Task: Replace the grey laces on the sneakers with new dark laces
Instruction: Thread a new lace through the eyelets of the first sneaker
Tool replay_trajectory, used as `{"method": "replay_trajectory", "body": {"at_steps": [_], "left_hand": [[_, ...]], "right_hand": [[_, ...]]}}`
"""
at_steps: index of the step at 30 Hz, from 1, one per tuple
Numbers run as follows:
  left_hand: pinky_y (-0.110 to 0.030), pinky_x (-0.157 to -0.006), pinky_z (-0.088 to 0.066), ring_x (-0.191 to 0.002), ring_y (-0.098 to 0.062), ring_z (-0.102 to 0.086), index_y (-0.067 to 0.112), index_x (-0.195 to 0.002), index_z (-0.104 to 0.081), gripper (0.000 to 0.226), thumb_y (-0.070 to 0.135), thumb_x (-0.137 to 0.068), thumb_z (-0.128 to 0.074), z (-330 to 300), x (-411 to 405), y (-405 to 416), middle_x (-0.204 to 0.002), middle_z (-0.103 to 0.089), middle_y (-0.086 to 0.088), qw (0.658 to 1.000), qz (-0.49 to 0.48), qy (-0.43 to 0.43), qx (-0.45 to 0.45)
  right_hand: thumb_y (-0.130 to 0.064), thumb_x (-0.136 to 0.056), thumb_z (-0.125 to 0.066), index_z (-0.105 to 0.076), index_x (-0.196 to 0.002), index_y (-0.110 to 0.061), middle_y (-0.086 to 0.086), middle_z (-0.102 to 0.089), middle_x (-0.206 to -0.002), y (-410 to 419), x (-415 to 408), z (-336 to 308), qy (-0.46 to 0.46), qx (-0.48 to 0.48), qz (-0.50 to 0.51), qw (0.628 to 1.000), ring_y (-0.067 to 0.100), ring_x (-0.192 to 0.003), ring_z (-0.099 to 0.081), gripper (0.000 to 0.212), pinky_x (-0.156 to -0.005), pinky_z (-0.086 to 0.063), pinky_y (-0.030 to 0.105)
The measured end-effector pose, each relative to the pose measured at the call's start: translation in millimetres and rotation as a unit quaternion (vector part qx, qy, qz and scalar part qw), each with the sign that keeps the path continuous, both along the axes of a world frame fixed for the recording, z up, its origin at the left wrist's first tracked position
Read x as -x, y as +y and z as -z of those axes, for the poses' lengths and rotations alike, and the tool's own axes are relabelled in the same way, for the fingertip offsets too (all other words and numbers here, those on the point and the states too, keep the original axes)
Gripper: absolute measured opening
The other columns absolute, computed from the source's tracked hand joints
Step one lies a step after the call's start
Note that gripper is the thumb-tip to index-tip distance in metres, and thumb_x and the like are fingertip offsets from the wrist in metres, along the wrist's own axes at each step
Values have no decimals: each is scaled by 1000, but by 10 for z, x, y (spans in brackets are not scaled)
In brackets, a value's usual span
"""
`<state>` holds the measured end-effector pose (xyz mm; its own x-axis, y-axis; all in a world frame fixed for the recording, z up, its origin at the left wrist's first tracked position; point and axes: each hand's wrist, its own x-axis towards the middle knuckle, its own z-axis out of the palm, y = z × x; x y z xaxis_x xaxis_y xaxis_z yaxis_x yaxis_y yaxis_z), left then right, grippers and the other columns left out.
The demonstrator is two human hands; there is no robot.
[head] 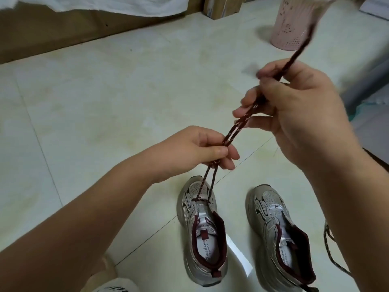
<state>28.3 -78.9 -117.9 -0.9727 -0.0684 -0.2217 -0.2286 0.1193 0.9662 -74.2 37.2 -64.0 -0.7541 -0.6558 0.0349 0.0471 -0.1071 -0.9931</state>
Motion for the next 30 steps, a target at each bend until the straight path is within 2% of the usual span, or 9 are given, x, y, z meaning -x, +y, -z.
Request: {"method": "replay_trajectory", "body": {"at_steps": [6, 10, 15, 18, 20, 22, 24, 27, 30], "left_hand": [[-15, -47, -44, -57, -4, -55, 14, -76, -65, 23, 2, -90, -52, 77, -88, 46, -67, -64, 2, 989, -145, 25, -4], [-21, -60, -55, -63, -6, -55, 12, -78, -65, 22, 1, -91, -50, 95, -13, 30, -68, -60, 2, 964, -230, 50, -121], [-25, -79, -57, -59, -2, -60, 6, -87, -62, 15, 0, -91, -49, 45, 102, 62, -71, -66, 8, 944, -261, 67, -190], [-26, -83, -55, -70, -4, -63, 9, -83, -63, 19, -2, -90, -50, 43, 123, 96, -79, -67, 4, 943, -274, 64, -179], [-31, -87, -52, -75, -16, -58, 13, -77, -65, 25, -3, -90, -51, 39, 119, 99, -83, -64, -6, 948, -273, 65, -148], [-30, -82, -52, -76, -22, -52, 17, -71, -67, 31, -3, -89, -52, 34, 108, 82, -87, -57, -14, 950, -273, 71, -132], [-23, -70, -52, -69, -18, -53, 17, -71, -68, 30, -2, -88, -54, 36, 101, 67, -76, -61, -6, 953, -268, 78, -116], [-18, -69, -51, -59, -8, -56, 16, -77, -68, 23, -2, -86, -57, 37, 115, 64, -57, -61, 7, 960, -259, 76, -78], [-12, -70, -50, -61, -1, -58, 20, -76, -68, 21, 0, -80, -64, 40, 119, -34, -63, -62, 7, 960, -270, 71, -29]], "right_hand": [[-18, -95, -50, -50, -97, -13, 9, -61, -76, 6, -21, 270, -88, -72, 22, 993, 17, -60, -61, 5, -51, -54, 27], [-53, -64, -61, -45, -125, -8, 8, -59, -98, 5, -193, 524, -78, -217, -89, 969, 17, -84, -60, 77, -75, -57, 37], [-20, -69, -80, -47, -115, -16, 6, -60, -82, -29, -396, 844, -23, -264, -110, 958, 12, -71, -57, 56, -71, -51, 30], [-12, -78, -71, -54, -96, -14, 2, -59, -66, -131, -479, 948, 22, -234, -60, 970, 10, -60, -53, 25, -61, -46, 23], [-4, -85, -58, -55, -88, -10, -5, -55, -52, -161, -475, 977, 0, -197, -18, 980, 11, -56, -56, 7, -68, -52, 35], [-5, -87, -55, -56, -81, -11, -5, -51, -47, -163, -442, 956, -6, -177, 5, 984, 8, -50, -56, 8, -69, -52, 34], [-16, -83, -64, -56, -75, -15, -4, -46, -49, -167, -422, 921, 62, -193, 11, 979, 8, -48, -47, 12, -59, -44, 22], [-22, -86, -62, -48, -66, -10, -5, -39, -52, -184, -373, 928, 139, -225, 22, 964, 10, -51, -34, 27, -51, -32, 23], [-12, -91, -50, -47, -67, -12, -1, -52, -57, -175, -290, 865, 54, -197, 7, 979, 15, -59, -49, 25, -66, -46, 36]]}}
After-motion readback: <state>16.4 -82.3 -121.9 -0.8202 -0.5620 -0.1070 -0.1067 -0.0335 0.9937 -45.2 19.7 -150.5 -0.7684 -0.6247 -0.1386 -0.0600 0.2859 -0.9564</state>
